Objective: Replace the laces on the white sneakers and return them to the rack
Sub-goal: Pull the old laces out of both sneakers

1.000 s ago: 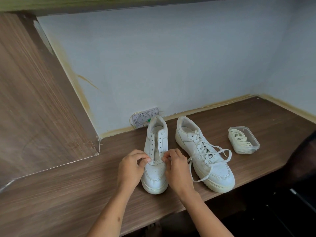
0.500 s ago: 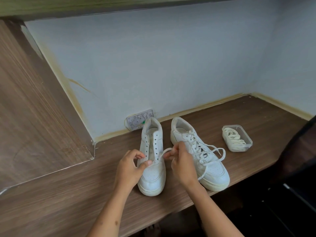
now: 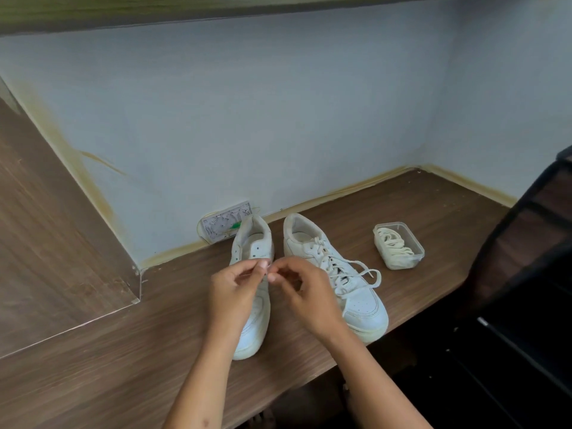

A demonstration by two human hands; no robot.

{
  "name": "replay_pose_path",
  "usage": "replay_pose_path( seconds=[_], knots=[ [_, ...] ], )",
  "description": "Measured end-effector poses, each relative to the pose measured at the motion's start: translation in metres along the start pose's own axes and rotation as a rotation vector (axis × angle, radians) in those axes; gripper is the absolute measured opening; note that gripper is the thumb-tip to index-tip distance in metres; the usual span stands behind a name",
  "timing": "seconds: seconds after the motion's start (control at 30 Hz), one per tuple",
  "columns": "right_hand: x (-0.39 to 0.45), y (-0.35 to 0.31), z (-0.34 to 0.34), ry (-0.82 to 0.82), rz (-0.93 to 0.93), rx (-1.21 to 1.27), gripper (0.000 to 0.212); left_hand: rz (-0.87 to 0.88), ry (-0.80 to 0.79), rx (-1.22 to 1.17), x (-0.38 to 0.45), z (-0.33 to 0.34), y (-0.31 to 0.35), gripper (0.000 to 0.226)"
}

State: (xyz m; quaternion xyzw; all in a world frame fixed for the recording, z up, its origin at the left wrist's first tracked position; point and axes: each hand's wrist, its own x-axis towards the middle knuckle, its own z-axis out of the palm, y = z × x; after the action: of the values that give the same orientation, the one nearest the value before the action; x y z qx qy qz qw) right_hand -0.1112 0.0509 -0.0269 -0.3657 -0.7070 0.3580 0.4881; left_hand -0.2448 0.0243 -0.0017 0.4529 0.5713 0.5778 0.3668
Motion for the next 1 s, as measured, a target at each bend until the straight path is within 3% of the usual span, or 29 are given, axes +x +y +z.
replay_pose_path(
  seconds=[0.27, 0.37, 0.47, 0.63, 0.8, 1.0],
  knots=[
    [0.002, -0.002, -0.017, -0.016, -0.036, -0.085, 0.008, -0.132, -0.045, -0.175, 0.002, 0.008, -0.001, 0.018],
    [0.010, -0.001, -0.042, 0.249, -0.021, -0.128, 0.004, -0.098, 0.021, -0.108, 0.002, 0.005, -0.004, 0.017],
    [0.012, 0.022, -0.080, 0.426, 0.164, -0.322, 0.014, -0.027, 0.049, -0.010, 0.003, 0.003, -0.003, 0.020],
    [-0.001, 0.063, -0.114, 0.293, 0.525, -0.518, 0.028, 0.013, 0.044, 0.090, 0.002, 0.007, 0.001, 0.019],
    [0.003, 0.079, -0.112, 0.107, 0.549, -0.517, 0.033, 0.032, 0.084, 0.040, 0.003, 0.012, 0.004, 0.014],
    [0.006, 0.075, -0.112, 0.327, 0.554, -0.305, 0.013, 0.025, 0.105, -0.062, 0.003, 0.015, 0.009, 0.017]
  ],
)
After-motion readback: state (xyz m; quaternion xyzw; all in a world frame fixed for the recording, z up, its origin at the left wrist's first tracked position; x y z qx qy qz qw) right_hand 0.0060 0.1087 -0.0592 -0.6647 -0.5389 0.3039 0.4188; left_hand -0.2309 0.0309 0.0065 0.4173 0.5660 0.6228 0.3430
